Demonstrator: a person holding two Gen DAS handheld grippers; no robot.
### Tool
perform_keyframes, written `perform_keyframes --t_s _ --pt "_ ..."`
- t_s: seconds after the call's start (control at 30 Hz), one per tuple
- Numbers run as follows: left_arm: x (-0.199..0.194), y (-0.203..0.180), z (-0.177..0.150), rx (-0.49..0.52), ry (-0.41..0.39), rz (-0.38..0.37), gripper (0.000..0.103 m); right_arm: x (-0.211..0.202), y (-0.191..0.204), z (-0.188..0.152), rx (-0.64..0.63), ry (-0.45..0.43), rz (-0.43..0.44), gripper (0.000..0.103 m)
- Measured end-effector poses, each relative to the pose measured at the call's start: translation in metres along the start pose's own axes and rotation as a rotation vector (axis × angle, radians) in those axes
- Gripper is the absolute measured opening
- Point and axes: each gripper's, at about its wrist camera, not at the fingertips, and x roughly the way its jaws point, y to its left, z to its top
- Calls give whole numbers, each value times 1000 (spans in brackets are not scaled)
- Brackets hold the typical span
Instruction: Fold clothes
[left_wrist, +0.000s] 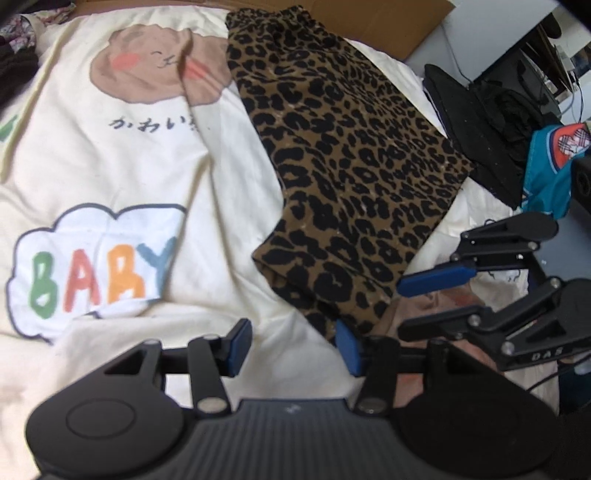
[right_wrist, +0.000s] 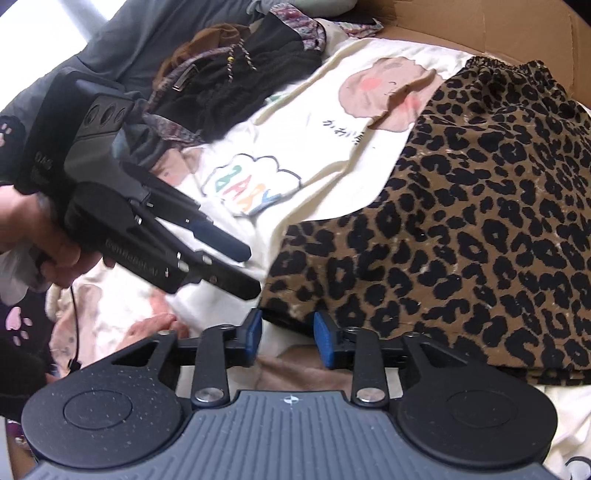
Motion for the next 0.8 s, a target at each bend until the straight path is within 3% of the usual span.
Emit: perform_keyframes --t_s 0.2,0.47,0.67,0.8 --pt "-17 13 8 -80 -40 -38 52 -14 -13 2 50 -39 -12 41" --pt "4 23 32 -135 -105 -7 54 -30 -58 2 153 -90 -140 41" --pt "23 19 41 -76 -110 -34 58 -36 -87 -4 210 -120 -226 41" --pt "39 19 35 -37 -62 -17 50 -35 -99 -7 214 -123 -281 41"
